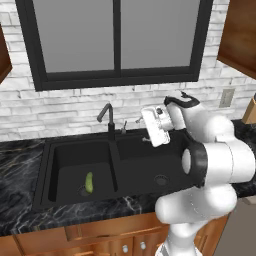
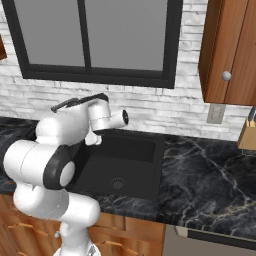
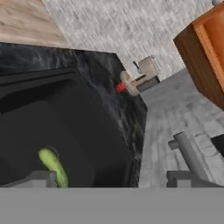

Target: Turn on the sink faucet. Then move the cucumber from the counter to the sink. Turn off the sink. Move the vegetable from the sink to the pot next to the stove. Finally move the pot to the rear left burner.

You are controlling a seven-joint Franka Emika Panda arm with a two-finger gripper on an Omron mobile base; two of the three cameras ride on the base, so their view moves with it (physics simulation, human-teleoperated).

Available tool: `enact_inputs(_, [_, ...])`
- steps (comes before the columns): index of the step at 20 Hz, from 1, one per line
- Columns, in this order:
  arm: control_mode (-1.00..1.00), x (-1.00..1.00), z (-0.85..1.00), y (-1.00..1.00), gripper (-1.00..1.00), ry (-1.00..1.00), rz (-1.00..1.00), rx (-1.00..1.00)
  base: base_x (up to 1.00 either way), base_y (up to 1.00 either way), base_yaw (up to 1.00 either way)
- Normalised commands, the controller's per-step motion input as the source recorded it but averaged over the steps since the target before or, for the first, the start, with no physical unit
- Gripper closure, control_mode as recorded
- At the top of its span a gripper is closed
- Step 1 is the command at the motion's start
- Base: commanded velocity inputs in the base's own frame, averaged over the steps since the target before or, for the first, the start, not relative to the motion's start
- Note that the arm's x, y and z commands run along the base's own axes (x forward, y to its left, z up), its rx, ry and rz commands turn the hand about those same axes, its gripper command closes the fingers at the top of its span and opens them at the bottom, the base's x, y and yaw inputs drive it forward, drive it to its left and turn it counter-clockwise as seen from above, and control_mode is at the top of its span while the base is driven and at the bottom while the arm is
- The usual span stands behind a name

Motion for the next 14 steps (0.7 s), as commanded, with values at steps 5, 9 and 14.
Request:
enact_inputs(5, [-1.00,-0.51,0.28,0.47,-1.00,-0.29,0.10,-0.52,0.00,0.00,0.00])
enact_inputs(9, [-1.00,-0.44,0.22,0.49,-1.00,-0.21,0.10,-0.46,0.00,0.00,0.00])
enact_inputs(14, [-1.00,-0.30,0.03,0.59,-1.00,-0.10,0.10,-0.38,0.00,0.00,0.00])
